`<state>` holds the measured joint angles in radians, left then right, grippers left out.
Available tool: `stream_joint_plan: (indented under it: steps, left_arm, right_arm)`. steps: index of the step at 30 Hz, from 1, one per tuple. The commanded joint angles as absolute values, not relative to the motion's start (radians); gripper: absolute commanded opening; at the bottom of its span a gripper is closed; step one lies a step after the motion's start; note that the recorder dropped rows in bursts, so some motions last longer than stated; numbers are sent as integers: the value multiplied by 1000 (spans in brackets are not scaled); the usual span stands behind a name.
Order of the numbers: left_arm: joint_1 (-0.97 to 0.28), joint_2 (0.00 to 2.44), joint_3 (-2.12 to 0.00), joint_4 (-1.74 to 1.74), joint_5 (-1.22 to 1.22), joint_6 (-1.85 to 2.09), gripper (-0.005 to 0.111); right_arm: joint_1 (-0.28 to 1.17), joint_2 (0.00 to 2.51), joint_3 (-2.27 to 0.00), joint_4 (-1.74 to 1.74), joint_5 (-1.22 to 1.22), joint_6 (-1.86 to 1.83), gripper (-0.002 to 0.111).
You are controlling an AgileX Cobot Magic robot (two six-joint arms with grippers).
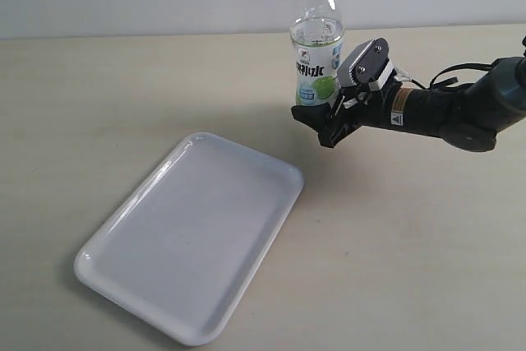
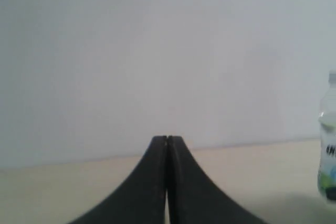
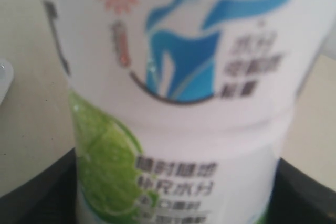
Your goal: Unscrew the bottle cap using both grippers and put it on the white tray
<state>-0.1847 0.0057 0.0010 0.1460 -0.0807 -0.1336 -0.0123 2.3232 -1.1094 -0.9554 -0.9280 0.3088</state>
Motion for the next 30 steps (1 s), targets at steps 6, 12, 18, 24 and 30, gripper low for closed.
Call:
stream_joint_plan:
  steps: [6, 12, 18, 24, 30]
  left_arm:
    - [-184, 36, 0, 149, -497, -432, 0]
    - [-184, 383, -167, 180, -556, -520, 0]
    - [-184, 822, -533, 491, -431, -569, 0]
    - [-184, 1145, -936, 793, 124, -336, 0]
    - [-186, 1409, -1202, 804, 751, -38, 0]
  right_arm:
    - [-12, 2306, -1110, -942, -952, 316, 0]
    - [-12, 2306, -1110, -942, -945, 316, 0]
    - [-12, 2306, -1112, -942, -937, 316, 0]
    - [-12, 2306, -1112, -942, -937, 316, 0]
    - [-12, 2306, -1114, -942, -930, 316, 0]
